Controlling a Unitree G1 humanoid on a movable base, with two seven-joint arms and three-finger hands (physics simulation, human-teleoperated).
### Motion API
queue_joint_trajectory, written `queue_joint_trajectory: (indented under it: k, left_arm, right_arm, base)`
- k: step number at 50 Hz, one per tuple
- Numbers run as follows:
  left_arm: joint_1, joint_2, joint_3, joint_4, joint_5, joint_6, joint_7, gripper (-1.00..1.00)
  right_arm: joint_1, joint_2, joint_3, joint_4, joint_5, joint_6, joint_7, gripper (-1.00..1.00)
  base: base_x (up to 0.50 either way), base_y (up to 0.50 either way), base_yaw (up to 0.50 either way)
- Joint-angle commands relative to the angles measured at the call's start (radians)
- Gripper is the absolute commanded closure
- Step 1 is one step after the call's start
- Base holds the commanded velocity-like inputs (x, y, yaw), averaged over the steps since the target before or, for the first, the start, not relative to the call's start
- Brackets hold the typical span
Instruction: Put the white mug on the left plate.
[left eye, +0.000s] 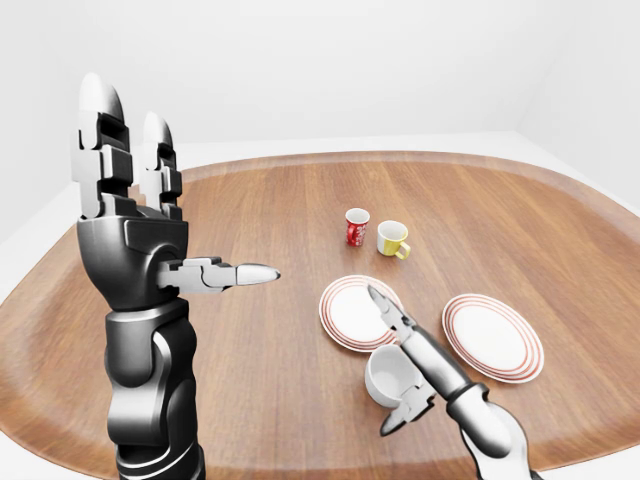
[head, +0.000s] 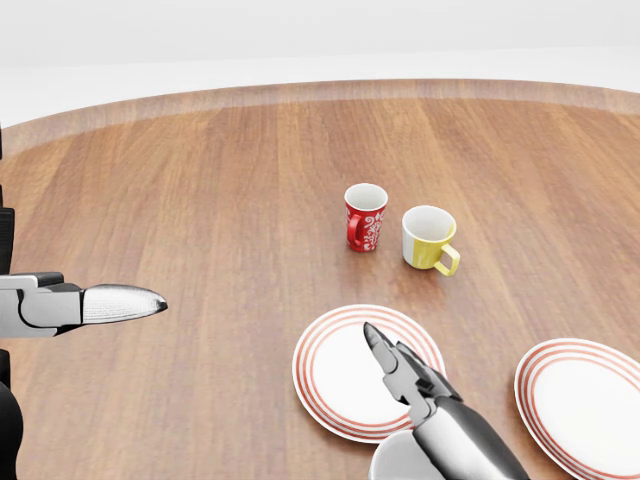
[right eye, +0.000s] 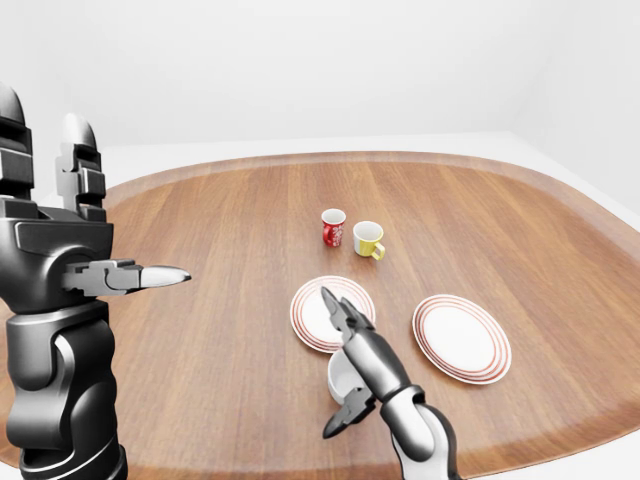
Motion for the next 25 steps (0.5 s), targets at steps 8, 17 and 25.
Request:
queue_joint_trajectory:
  k: [8, 17, 25]
  left_arm:
    - [-0.001, 0.001, 0.003, 0.003, -0.002, 0.000, 0.000, -1.00]
    - [0.000, 0.000, 0.001, 0.001, -0.001, 0.000, 0.000, -1.00]
    - [0.002, -0.001, -0.002, 0.002, 0.002, 0.000, -0.001, -1.00]
  right_arm:
    - [-0.012, 0.006, -0.019, 0.054, -0.133, -0.016, -0.003, -1.00]
    - [-0.022, 0.016, -0.008, 0.046, -0.147, 0.002, 0.013, -1.00]
    - [-0.034, 0.012, 0.006, 0.056, -0.178, 0.016, 0.022, -1.00]
  base:
    - [0.00, 0.00, 0.00]
    - [0.00, 0.00, 0.00]
    - [0.00, 0.00, 0.00]
